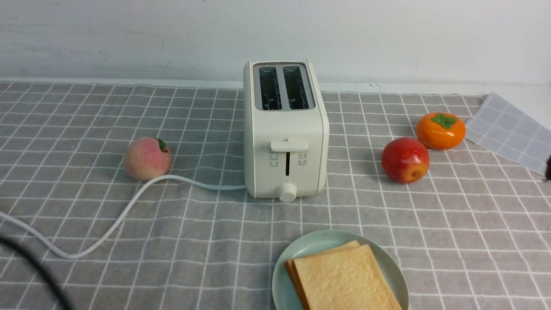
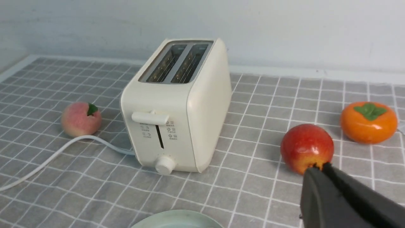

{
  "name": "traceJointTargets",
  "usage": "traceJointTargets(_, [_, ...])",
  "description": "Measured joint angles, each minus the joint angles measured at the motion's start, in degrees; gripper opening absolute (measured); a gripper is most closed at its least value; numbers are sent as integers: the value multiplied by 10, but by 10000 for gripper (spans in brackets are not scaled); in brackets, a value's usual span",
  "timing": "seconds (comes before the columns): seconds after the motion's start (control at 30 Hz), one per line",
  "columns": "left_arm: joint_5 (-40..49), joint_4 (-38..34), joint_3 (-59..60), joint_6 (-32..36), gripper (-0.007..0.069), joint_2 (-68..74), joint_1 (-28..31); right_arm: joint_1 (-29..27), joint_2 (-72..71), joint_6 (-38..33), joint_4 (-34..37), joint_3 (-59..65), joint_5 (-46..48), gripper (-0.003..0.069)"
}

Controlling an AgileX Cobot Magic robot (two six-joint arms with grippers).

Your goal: Take toasted bread from bread machine on grey coffee table place on plate.

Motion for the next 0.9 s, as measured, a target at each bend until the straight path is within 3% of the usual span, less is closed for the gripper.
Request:
traceJointTargets(0.17, [-59,34,57,21,-14,-133,0,0,-110,-3,7,103,-26,-19])
traceJointTargets(0.27, [-161,133,98,28,-14,-191,0,0,-169,-3,9,168,-36,-18])
traceJointTargets(0.4, [-231,203,128,28,-14,-207,0,0,-195,-3,9,198,-38,-16])
traceJointTargets(0.9, [-232,219,142,28,-14,-208,0,0,-196,-4,11,203,-33,-11])
